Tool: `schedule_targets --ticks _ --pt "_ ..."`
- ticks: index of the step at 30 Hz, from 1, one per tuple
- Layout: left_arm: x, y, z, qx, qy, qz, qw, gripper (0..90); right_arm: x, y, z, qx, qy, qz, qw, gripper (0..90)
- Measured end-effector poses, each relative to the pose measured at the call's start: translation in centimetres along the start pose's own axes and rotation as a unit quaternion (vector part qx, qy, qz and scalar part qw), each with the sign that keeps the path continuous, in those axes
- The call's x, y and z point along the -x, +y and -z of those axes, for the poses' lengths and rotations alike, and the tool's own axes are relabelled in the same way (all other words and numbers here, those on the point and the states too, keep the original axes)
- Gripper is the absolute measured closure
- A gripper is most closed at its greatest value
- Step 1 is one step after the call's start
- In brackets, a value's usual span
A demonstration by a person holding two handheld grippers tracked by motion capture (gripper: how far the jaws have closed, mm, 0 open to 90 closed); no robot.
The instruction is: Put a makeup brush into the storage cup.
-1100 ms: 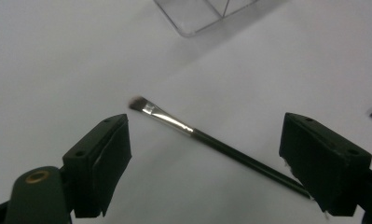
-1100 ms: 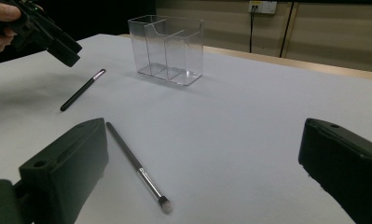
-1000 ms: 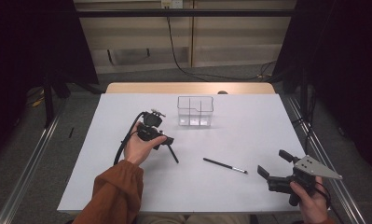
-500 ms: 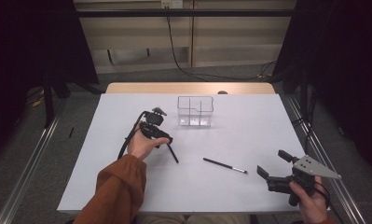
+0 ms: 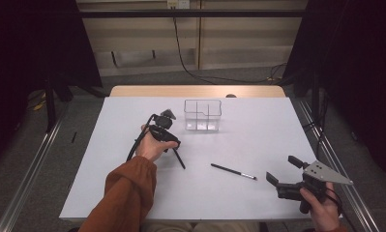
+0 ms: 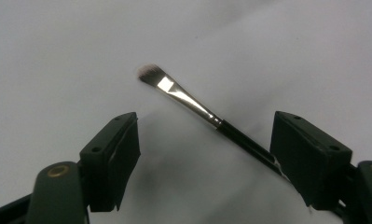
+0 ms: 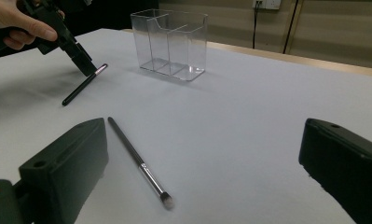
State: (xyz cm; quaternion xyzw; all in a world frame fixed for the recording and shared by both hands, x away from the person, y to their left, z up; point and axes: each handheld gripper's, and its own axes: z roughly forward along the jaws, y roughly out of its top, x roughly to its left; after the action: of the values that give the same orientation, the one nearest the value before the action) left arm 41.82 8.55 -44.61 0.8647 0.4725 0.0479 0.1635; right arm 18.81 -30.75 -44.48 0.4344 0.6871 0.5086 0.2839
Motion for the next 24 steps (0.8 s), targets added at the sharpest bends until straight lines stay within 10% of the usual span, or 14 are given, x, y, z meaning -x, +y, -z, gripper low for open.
schedule_targets --ticks 12,17,24 --pt "0.3 0.6 -0.8 -0.027 -0.005 0.018 0.9995 45.0 0.0 0.0 0.0 0.001 0.001 -0.002 1.0 0.8" --pt "1.0 0.6 -0.8 -0.03 0.034 0.005 0.9989 52.6 0.0 0.0 0.0 0.0 0.001 -0.003 1.0 0.8" --pt "1.2 0.9 -0.9 -0.044 0.037 0.023 0.9981 55.8 0.0 0.0 0.0 -0.001 0.001 -0.003 1.0 0.7"
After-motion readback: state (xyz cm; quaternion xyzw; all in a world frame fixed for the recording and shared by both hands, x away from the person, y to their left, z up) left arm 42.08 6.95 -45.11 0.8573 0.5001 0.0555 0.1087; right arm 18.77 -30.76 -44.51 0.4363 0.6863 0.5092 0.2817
